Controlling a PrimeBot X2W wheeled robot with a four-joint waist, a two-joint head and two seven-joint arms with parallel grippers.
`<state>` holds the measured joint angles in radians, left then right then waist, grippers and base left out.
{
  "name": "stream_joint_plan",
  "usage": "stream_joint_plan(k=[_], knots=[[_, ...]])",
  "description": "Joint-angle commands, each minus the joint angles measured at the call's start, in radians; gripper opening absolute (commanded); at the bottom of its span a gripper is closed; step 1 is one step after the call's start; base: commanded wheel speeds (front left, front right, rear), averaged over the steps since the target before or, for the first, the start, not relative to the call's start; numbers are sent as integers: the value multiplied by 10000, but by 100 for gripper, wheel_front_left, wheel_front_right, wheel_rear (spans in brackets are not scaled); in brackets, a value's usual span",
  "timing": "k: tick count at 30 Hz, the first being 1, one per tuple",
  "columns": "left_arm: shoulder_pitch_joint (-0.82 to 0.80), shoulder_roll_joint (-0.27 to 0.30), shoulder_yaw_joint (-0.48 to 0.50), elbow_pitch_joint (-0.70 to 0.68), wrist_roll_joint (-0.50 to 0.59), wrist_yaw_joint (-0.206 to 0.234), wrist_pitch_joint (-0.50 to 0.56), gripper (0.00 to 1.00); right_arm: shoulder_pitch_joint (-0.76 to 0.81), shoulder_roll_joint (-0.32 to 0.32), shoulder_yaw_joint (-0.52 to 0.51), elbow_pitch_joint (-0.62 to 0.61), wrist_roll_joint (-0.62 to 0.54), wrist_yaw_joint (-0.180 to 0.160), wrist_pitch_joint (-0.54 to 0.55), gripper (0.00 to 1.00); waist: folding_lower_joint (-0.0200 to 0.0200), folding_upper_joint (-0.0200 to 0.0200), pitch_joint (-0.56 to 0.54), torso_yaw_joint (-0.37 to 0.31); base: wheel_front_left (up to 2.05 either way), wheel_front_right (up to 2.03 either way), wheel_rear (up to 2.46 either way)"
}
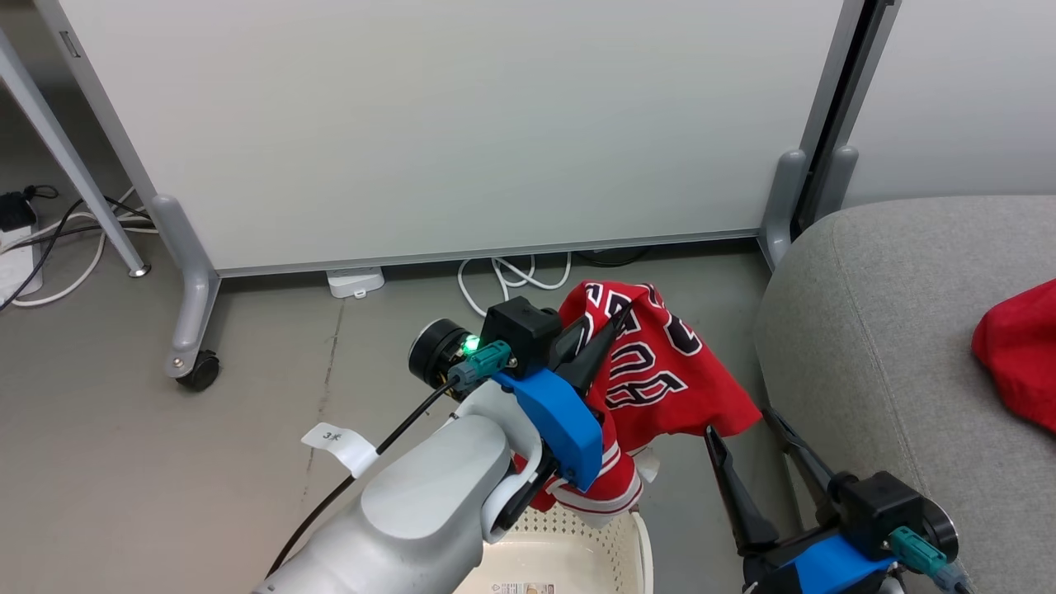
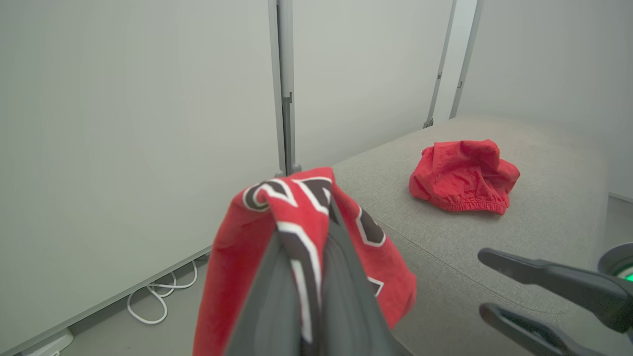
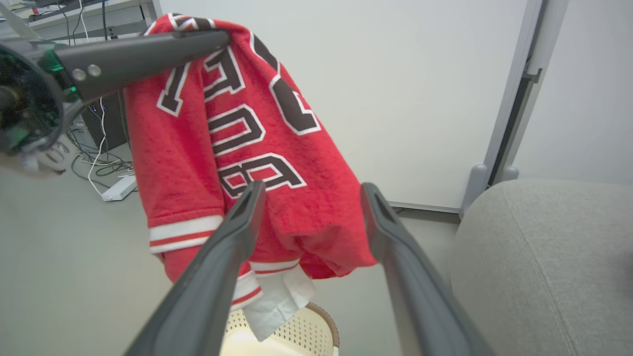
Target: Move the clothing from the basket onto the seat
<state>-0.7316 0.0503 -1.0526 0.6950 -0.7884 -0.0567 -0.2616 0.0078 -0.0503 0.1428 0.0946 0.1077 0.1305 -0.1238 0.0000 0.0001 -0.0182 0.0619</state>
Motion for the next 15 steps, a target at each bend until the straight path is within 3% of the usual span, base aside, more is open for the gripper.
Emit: stream_joint_plan(k=[1, 15], knots=[[-167, 3, -32, 24, -41, 31, -51, 0, 26, -2, 71, 43, 48, 5, 38, 100, 0, -1, 12, -5, 0, 0, 0], [-335, 4, -335, 105, -220, -3, -51, 0, -754, -2, 1456, 1208, 318, 5, 232, 100, 0, -1, 68, -32, 0, 0, 0]])
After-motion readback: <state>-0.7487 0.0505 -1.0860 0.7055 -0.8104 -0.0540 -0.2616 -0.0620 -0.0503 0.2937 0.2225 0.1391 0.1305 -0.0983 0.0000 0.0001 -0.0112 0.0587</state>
